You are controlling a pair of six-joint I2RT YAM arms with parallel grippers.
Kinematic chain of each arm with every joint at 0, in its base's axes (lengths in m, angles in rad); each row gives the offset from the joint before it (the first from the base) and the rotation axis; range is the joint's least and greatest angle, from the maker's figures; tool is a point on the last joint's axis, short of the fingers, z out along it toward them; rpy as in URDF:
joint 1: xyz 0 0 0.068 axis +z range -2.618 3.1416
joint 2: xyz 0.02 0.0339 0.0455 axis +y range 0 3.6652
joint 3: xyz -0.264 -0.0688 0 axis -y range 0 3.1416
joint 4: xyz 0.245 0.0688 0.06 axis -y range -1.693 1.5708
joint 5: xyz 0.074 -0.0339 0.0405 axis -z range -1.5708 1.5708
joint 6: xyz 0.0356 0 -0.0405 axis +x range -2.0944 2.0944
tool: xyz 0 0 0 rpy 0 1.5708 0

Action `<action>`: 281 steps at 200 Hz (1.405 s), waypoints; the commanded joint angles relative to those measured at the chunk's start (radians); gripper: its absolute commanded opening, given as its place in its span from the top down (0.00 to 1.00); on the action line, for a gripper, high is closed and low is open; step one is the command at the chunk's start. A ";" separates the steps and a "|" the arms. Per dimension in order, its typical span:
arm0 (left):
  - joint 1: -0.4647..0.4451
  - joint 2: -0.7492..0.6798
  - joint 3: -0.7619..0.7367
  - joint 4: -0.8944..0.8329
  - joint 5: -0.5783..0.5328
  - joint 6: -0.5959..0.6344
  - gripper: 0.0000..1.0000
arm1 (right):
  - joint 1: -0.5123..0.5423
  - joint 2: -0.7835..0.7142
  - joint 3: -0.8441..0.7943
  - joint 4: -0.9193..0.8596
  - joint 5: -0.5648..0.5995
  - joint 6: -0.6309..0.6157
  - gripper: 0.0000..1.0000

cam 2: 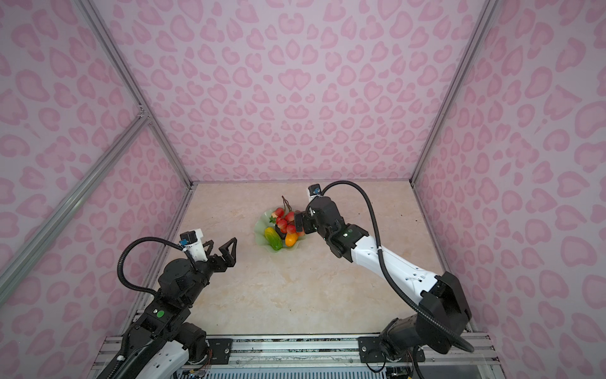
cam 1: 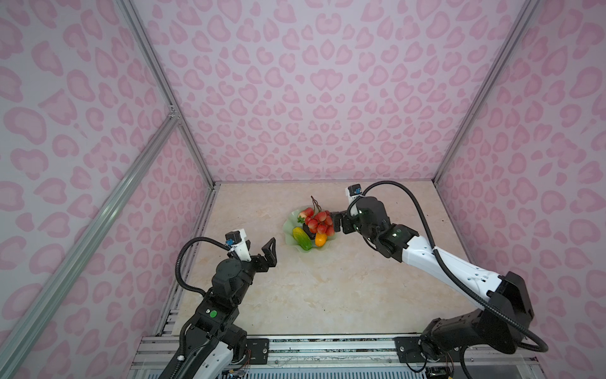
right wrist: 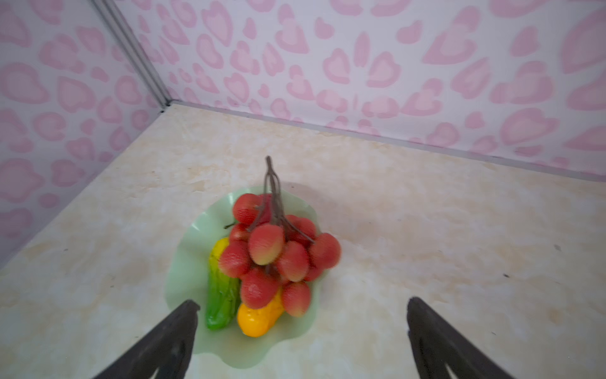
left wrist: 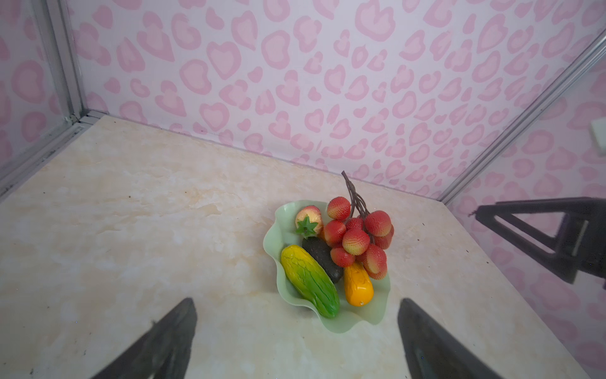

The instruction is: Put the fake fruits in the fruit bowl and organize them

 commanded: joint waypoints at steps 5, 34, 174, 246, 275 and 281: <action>0.001 0.020 -0.078 0.198 -0.356 0.149 0.03 | -0.133 -0.155 -0.217 0.118 0.167 -0.030 0.01; 0.068 0.130 -0.330 0.730 -0.495 0.305 0.03 | -0.288 -0.280 -0.482 0.321 0.300 -0.100 0.01; 0.342 0.991 -0.187 1.202 -0.130 0.362 0.03 | -0.555 0.146 -0.796 1.186 0.106 -0.249 0.00; 0.400 0.982 -0.125 1.059 -0.072 0.308 0.03 | -0.569 0.175 -0.761 1.157 0.116 -0.228 0.00; 0.400 0.980 -0.126 1.058 -0.072 0.311 0.03 | -0.606 0.164 -0.730 1.075 0.001 -0.226 0.00; 0.400 0.981 -0.126 1.059 -0.072 0.310 0.03 | -0.605 0.162 -0.730 1.075 0.001 -0.226 0.00</action>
